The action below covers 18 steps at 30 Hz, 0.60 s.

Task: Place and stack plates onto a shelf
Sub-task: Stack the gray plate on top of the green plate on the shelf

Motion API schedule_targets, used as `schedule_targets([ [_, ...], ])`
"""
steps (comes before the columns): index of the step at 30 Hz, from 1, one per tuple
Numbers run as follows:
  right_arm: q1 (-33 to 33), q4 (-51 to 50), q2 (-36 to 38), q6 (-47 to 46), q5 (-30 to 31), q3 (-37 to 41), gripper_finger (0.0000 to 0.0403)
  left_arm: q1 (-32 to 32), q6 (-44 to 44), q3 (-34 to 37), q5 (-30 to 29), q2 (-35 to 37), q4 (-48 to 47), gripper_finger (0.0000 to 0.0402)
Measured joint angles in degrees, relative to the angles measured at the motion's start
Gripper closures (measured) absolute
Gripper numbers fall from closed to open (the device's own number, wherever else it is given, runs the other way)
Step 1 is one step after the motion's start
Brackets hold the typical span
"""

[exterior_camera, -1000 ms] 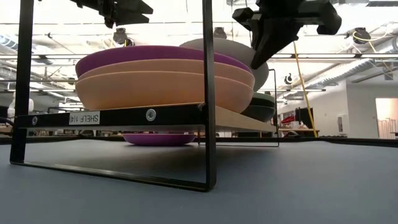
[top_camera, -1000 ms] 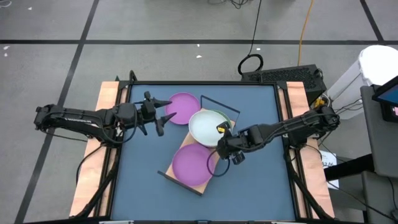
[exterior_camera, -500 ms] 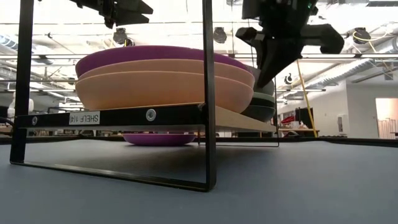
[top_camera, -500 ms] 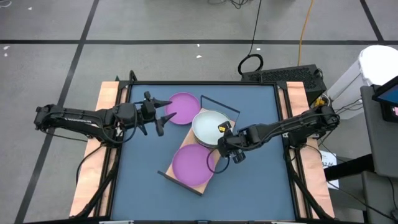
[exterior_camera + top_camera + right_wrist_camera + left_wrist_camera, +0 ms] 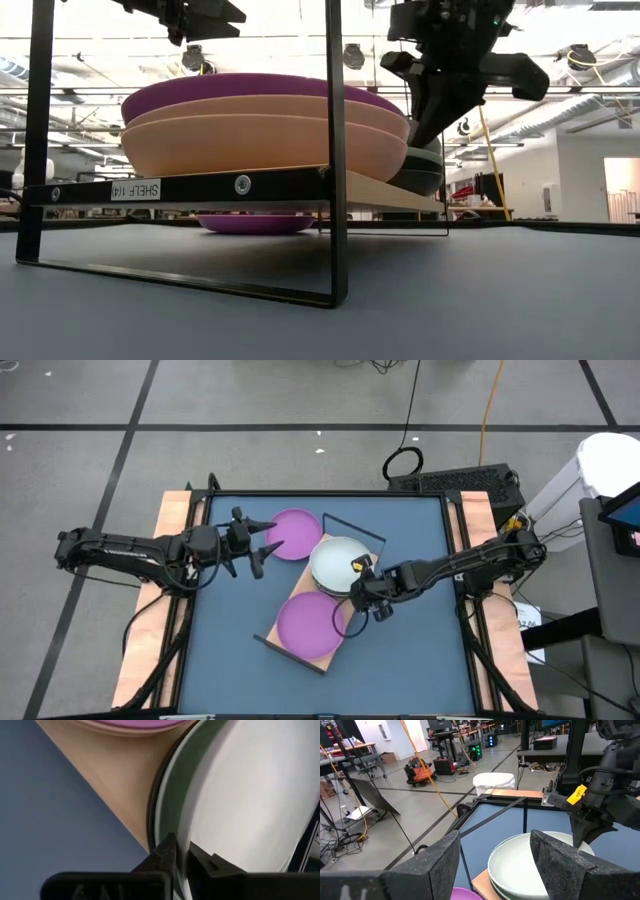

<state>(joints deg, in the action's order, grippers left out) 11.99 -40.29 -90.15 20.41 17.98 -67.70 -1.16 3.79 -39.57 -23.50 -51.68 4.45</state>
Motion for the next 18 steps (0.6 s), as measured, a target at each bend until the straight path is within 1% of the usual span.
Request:
schedule_targets([
  [7,0.00,0.31,0.00,0.00,0.23,0.00,0.0330,0.01,0.00,0.00,0.02,0.00,-0.35,0.0156],
  [10,0.11,0.33,0.00,-0.10,0.26,0.00,0.0311,-0.01,0.00,0.00,0.02,0.00,-1.32,0.0156],
  [14,1.04,0.22,0.74,-0.10,0.04,0.00,0.0299,-0.01,-0.08,0.00,0.02,0.00,-2.80,0.0156],
  [18,1.94,0.58,2.31,-0.12,0.04,0.00,0.0298,-0.01,-0.12,0.00,0.02,0.00,-3.08,0.0156],
])
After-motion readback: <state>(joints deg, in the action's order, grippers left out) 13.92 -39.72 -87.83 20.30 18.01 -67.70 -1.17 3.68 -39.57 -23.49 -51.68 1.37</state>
